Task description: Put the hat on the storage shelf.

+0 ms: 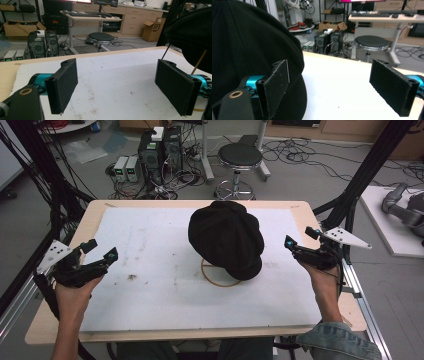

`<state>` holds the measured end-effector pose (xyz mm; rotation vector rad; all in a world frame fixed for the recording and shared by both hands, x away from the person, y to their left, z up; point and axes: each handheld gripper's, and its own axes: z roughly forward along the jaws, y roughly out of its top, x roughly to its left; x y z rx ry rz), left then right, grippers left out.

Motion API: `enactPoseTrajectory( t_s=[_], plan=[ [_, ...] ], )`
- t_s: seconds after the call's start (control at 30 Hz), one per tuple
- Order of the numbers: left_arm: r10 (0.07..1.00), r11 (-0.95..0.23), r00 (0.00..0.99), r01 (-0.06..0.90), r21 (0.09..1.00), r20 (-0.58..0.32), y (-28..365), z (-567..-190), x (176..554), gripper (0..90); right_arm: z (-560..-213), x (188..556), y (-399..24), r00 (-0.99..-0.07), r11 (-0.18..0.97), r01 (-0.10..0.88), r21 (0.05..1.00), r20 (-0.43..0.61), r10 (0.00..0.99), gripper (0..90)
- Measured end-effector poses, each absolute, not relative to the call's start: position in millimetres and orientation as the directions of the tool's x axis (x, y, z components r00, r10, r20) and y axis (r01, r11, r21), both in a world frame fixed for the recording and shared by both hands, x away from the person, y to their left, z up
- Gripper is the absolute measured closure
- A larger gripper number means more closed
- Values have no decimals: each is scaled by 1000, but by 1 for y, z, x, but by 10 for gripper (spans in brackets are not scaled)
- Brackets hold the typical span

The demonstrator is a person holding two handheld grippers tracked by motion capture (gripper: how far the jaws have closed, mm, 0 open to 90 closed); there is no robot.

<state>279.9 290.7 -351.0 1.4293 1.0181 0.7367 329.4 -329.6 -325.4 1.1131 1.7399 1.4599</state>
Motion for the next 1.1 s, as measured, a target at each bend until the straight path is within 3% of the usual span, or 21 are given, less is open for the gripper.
enactPoseTrajectory(
  t_s=[0.63, 1.1],
  plan=[
    [921, 23, 380, 179, 984, -90, 293, -359, 281, 188, -376, 317, -335, -395, -45, 227, 973, 134, 909, 130],
    [927, -35, 371, 220, 975, -51, 295, -387, 286, 188, -396, 319, -334, -385, -35, 272, 962, 142, 912, 130]
  ],
)
